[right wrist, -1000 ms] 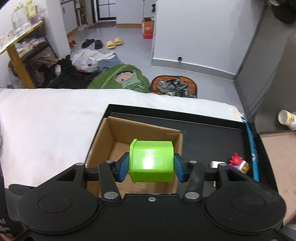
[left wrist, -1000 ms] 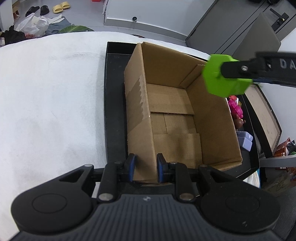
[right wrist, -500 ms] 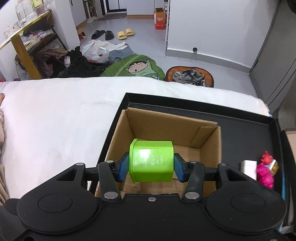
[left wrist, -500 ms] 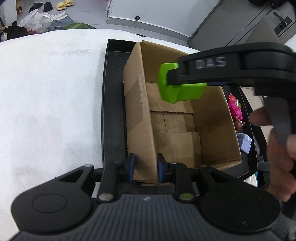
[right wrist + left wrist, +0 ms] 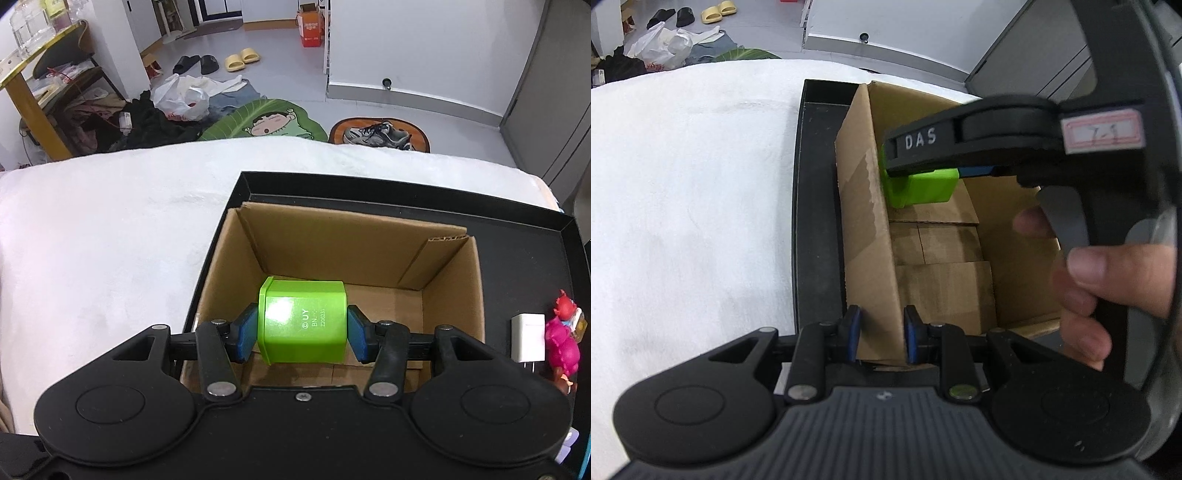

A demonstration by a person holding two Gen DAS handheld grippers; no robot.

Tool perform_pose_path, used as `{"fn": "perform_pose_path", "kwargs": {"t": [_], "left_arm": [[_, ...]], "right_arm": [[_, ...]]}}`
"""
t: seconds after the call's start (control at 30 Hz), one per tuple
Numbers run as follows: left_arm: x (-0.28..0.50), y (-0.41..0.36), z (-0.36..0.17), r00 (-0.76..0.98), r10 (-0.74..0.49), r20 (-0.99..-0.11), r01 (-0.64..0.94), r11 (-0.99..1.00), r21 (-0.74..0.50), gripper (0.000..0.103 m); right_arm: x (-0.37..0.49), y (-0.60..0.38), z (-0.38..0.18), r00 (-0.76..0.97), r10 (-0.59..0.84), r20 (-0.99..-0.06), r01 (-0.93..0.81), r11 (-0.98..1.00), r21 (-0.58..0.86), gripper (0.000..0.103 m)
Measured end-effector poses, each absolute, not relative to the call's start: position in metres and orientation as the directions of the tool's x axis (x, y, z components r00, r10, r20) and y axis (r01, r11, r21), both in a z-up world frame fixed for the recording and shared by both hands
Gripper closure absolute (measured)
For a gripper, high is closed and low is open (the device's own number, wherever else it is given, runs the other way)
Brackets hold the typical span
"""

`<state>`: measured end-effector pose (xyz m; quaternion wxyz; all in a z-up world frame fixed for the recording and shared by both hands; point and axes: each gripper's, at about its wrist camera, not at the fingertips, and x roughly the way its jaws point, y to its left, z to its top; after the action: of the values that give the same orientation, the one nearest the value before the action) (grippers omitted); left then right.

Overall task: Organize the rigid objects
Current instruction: 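Lower the green cube into the box and open the right gripper, then move the right gripper back to the lavender block and close on it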

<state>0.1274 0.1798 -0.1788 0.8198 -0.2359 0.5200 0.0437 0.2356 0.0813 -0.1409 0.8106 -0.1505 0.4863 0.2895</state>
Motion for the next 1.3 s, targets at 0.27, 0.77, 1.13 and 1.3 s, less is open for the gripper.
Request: {"fn": "perform_pose_path", "kwargs": {"t": [0.27,0.77,1.13,1.3], "left_arm": [[0.128,0.182,-0.179,0.453,-0.176,-0.874,-0.324,0.881,-0.345,0.08],[0.13,0.185,-0.181,0.452,-0.17,-0.876,-0.34,0.875,-0.345,0.08],[0.132,0.183,-0.179,0.449,-0.147,-0.881,-0.355,0.876,-0.327,0.08],[0.132,0.181,-0.18,0.442,-0.141,-0.886,-0.352,0.881,-0.316,0.08]], "right_arm": [[0.232,0.072,-0.139,0.362,0.329,-0.872,-0.605,0.795,0.049,0.051],[0.213,0.03,-0.083,0.414,0.375,-0.83,-0.644,0.765,0.025,0.042],[0.215,-0.019,-0.066,0.459,0.353,-0.815,-0.597,0.802,0.012,0.041],[0.217,-0.043,-0.068,0.459,0.346,-0.818,-0.576,0.817,0.022,0.038]]}}
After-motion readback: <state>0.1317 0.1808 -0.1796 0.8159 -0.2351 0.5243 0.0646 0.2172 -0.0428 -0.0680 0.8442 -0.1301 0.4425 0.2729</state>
